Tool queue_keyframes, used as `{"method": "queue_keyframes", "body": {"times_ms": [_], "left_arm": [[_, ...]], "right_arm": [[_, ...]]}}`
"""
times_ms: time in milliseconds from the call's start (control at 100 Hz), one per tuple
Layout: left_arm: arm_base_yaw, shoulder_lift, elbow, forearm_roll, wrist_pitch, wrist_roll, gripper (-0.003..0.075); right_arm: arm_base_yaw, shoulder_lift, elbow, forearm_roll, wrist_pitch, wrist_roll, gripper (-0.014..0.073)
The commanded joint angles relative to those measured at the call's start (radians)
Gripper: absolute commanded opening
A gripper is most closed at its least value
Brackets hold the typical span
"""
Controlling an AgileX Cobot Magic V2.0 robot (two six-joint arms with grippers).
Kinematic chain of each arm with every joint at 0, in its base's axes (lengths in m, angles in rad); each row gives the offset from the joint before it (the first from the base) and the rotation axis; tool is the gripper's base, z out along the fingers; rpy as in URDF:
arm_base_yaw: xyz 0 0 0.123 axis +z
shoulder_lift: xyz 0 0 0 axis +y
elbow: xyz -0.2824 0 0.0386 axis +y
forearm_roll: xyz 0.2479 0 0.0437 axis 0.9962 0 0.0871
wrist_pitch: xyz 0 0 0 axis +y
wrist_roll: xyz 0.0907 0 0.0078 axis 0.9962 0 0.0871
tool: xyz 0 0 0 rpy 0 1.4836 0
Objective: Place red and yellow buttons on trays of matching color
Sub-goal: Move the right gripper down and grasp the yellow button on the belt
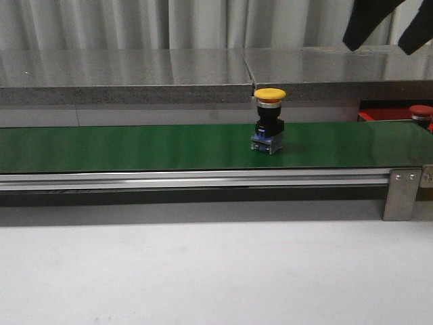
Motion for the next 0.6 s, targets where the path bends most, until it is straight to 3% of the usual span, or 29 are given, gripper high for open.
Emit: {"method": "queue_keyframes", "body": {"times_ms": [0, 210, 590], "left_arm": [[-0.010, 0.004, -0.028, -0.015, -0.068, -0.004, -0.0019], [-0.010, 0.004, -0.028, -0.015, -0.068, -0.004, -0.0019], [-0.010, 0.004, -0.028, -0.015, -0.068, -0.004, -0.0019]], "right_arm": [[0.031, -0.011, -0.077, -0.002, 0.043, -0.041, 0.0647], [0.097, 0.054, -0.141, -0.003, 0.137, -0.128, 0.0646], [0.133, 0.159, -0.141, -0.003, -0.004, -0.197, 0.0646]]}}
